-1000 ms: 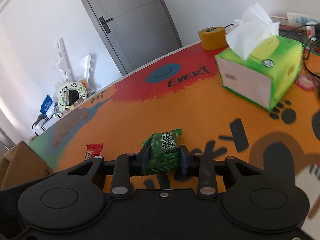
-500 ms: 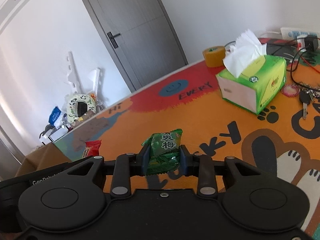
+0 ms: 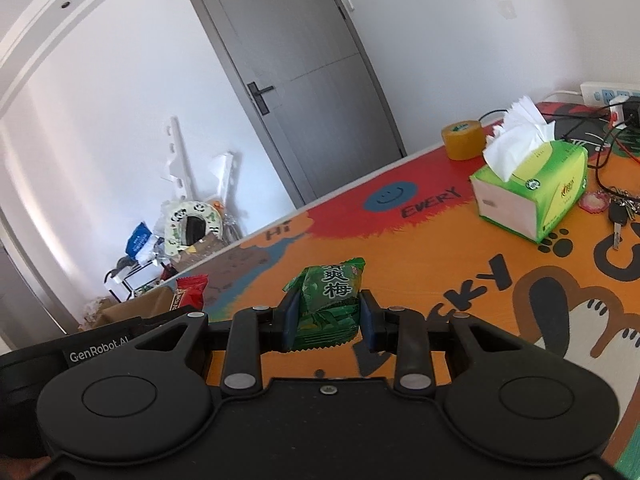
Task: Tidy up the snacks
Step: 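Carry both snacks over the cardboard box and open both tools to drop them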
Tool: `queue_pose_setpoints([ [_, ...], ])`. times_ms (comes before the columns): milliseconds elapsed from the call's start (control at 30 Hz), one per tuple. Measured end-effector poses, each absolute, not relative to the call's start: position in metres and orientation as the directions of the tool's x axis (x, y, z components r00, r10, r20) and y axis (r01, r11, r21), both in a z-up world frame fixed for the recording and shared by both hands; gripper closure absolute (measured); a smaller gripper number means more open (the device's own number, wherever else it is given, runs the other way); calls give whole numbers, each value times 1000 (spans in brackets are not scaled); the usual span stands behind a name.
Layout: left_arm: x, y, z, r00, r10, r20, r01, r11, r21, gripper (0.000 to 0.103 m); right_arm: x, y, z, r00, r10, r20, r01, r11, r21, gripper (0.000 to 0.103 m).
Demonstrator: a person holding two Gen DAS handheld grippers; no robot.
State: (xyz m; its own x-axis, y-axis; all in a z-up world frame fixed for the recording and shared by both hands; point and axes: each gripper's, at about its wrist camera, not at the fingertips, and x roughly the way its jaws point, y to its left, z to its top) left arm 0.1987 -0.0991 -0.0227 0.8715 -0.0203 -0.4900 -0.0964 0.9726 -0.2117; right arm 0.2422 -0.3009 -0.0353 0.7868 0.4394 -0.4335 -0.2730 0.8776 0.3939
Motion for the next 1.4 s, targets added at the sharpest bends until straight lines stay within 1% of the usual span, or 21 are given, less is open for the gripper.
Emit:
queue_pose_setpoints([
  [467, 153, -64, -1, 900, 54, -433, -163, 962, -218, 84, 215, -276, -14, 770, 512, -380, -363, 842, 398, 71],
  [667, 140, -43, 4, 905, 92, -416, -203, 952, -230, 84, 208, -258, -8, 759, 532, -375, -397, 835, 381, 71],
  [1167, 130, 16, 8, 896, 165, -412, -293, 917, -271, 84, 213, -207, -1, 715, 588, -379, -466, 804, 369, 71],
  [1400, 141, 39, 4, 889, 165, -428, -308, 906, -291, 84, 224, -182, 0, 693, 603, -394, -490, 796, 356, 71],
])
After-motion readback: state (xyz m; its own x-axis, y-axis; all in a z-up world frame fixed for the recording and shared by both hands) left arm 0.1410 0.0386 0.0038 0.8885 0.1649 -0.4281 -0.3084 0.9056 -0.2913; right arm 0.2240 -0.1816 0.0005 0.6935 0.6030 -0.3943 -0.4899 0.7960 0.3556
